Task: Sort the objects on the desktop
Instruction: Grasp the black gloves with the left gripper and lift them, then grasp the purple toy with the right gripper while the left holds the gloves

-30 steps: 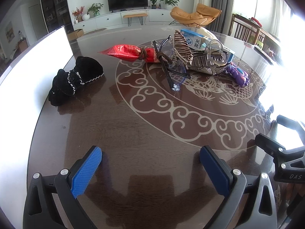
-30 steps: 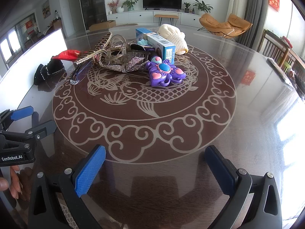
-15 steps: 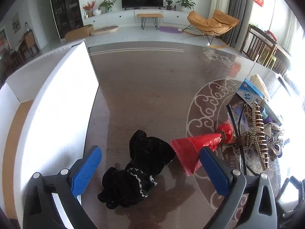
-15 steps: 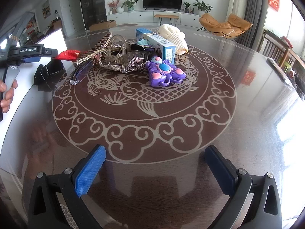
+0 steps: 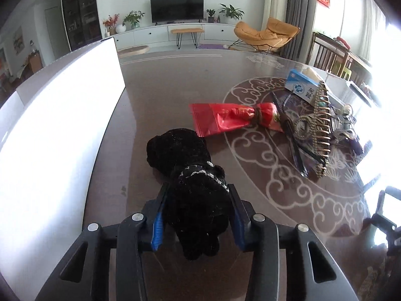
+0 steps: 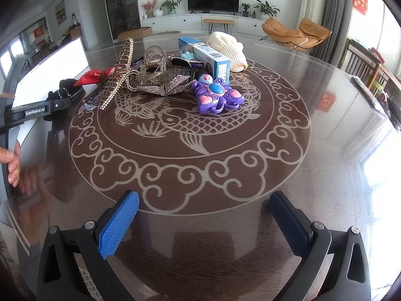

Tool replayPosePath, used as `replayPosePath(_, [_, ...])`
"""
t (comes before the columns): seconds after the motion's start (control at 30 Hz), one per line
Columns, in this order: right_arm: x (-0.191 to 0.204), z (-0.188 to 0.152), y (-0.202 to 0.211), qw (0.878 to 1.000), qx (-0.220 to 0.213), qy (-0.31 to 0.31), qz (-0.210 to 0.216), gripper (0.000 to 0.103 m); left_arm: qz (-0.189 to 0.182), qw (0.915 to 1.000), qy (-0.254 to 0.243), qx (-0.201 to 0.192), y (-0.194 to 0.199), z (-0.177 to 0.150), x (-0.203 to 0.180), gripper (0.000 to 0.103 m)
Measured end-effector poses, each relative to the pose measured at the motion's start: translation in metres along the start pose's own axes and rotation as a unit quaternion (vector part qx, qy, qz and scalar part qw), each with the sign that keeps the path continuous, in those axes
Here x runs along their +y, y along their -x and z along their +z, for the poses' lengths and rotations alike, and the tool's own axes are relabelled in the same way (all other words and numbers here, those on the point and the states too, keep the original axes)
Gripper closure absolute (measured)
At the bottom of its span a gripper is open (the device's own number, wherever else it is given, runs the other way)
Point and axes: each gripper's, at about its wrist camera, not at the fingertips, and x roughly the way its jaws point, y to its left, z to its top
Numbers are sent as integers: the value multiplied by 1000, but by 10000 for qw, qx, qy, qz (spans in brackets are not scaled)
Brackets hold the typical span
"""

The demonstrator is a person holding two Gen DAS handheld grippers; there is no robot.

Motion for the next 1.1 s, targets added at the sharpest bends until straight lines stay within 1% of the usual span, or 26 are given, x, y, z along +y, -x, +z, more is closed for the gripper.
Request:
replayPosePath(0.13, [0, 0, 0, 10000, 0, 0, 0, 0, -214, 9992, -342, -25, 27, -31, -20, 60])
replayPosePath(0.2, [0, 0, 0, 10000, -1, -1, 0, 0, -260, 9989, -395, -26, 32, -37, -24, 60])
replayPosePath(0.3, [0, 0, 0, 10000, -1, 0, 1, 0, -352, 9989, -322, -26, 33, -39, -21, 60])
replayPosePath(0.37, [-1, 2, -2, 10000, 33, 57, 75, 0, -332, 9989, -334, -26, 34, -39, -25, 60])
replayPosePath(0.47, [-7, 27, -13, 9987, 247, 356, 259, 0, -295, 9989, -362, -24, 33, -39, -27, 60])
replayPosePath(0.53, [-11, 53, -18, 9983, 140, 534, 170, 0, -319, 9989, -344, -23, 33, -39, -24, 60])
replayPosePath(0.6, [-8, 79, -28, 9960, 129, 880, 20, 0, -312, 9989, -350, -26, 33, -39, -24, 60])
replayPosePath(0.63, [-5, 91, -36, 9944, 182, 1038, -5, 0, -312, 9989, -347, -26, 33, -40, -24, 60])
replayPosePath(0.7, [2, 108, -52, 9914, 371, 1255, 80, 1, -312, 9989, -349, -26, 33, -40, -24, 60])
replayPosePath(0.77, [8, 116, -67, 9885, 602, 1373, 191, 12, -313, 9989, -348, -26, 33, -40, -24, 60])
replayPosePath(0.8, [8, 119, -71, 9887, 654, 1306, 343, 22, -311, 9989, -350, -27, 33, -40, -24, 60])
replayPosePath(0.83, [7, 122, -72, 9898, 676, 1176, 430, 34, -314, 9989, -348, -25, 33, -40, -24, 60])
replayPosePath(0.87, [5, 122, -72, 9909, 704, 1010, 541, 38, -315, 9989, -347, -25, 34, -40, -24, 60])
replayPosePath(0.9, [3, 119, -70, 9917, 726, 911, 551, 47, -317, 9989, -344, -26, 33, -40, -25, 60])
replayPosePath(0.93, [3, 115, -66, 9922, 700, 866, 565, 51, -323, 9989, -339, -26, 33, -40, -25, 60])
replayPosePath(1.03, [8, 90, -48, 9921, 737, 782, 648, 51, -344, 9989, -322, -29, 34, -40, -24, 60])
replayPosePath(1.1, [15, 62, -28, 9918, 726, 795, 688, 51, -331, 9989, -332, -27, 34, -41, -24, 60])
